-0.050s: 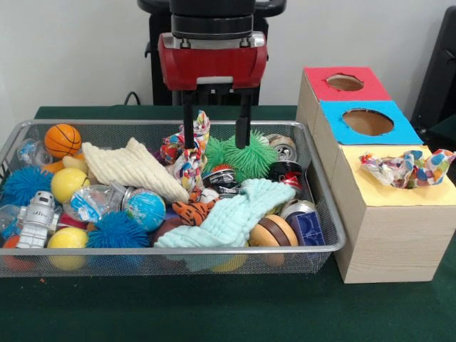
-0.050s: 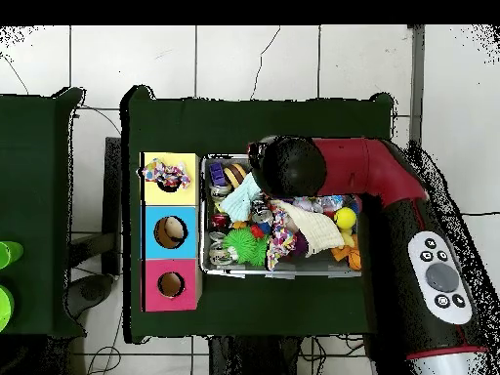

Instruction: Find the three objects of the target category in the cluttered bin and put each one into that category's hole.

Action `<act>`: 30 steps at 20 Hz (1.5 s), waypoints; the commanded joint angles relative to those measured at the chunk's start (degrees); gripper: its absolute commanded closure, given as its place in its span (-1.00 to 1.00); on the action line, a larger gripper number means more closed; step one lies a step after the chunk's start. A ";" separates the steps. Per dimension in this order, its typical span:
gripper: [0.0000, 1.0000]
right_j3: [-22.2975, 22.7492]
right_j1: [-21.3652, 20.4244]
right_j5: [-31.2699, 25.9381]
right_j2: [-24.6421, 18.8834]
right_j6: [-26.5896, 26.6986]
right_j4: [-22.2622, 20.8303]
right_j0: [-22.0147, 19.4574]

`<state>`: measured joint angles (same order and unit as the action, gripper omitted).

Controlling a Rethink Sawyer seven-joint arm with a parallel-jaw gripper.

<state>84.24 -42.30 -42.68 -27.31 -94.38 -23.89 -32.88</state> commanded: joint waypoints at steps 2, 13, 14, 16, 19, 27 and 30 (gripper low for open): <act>-1.00 6.52 0.68 -4.81 -0.56 11.57 -4.60 -2.35; -1.00 5.86 5.46 -5.68 -0.40 10.68 -7.02 -4.93; -1.00 6.38 5.92 -6.52 -0.80 10.28 -6.11 -4.99; -1.00 7.01 6.60 -7.28 -1.20 9.51 -5.13 -4.91; -1.00 7.88 7.03 -7.65 -1.20 8.00 -4.52 -4.47; -1.00 11.63 5.71 -7.61 -1.11 6.09 -3.65 -4.93; -1.00 13.37 5.51 -6.00 -1.20 5.20 -3.48 -5.29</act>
<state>91.02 -38.39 -43.29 -26.92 -94.38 -28.62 -37.00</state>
